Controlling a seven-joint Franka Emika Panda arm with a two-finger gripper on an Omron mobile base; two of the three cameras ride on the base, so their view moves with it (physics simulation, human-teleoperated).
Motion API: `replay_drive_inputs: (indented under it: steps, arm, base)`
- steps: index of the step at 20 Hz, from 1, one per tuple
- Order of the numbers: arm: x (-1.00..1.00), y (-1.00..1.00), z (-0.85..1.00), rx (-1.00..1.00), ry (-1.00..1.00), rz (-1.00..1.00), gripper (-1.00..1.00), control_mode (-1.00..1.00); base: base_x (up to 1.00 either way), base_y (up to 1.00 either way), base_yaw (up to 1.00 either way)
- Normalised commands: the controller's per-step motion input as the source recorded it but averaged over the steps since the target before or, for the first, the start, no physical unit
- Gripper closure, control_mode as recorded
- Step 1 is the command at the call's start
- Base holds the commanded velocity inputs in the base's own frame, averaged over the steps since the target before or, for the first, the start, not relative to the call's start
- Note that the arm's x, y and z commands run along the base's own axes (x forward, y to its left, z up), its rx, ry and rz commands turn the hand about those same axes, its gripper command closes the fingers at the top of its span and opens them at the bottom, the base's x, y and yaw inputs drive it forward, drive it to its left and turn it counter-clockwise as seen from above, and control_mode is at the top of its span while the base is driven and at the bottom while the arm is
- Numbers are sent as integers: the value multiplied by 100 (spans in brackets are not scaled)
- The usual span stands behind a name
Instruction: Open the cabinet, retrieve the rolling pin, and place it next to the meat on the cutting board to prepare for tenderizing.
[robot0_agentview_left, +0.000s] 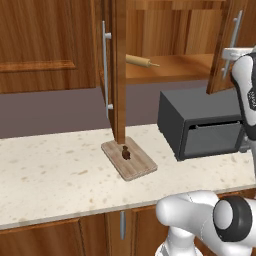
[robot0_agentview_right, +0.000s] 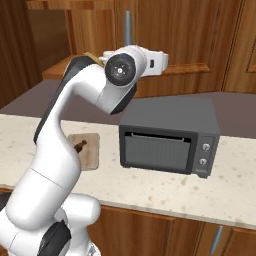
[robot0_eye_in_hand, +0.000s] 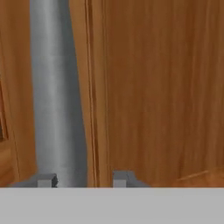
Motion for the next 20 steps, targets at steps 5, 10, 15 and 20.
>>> replay_drive_inputs:
  steps: [5, 10, 15, 20]
  arm:
    - [-39, -33, -18, 2, 2, 1, -100, -100]
    - [-15, 0, -7, 0, 1, 0, -100, -100]
    - [-98, 0, 0, -1, -17, 0, -100, -100]
    - [-99, 24, 0, -8, -16, 0, -100, -100]
  base:
    - [0, 0, 0]
    - [0, 0, 0]
    - [0, 0, 0]
    - [0, 0, 0]
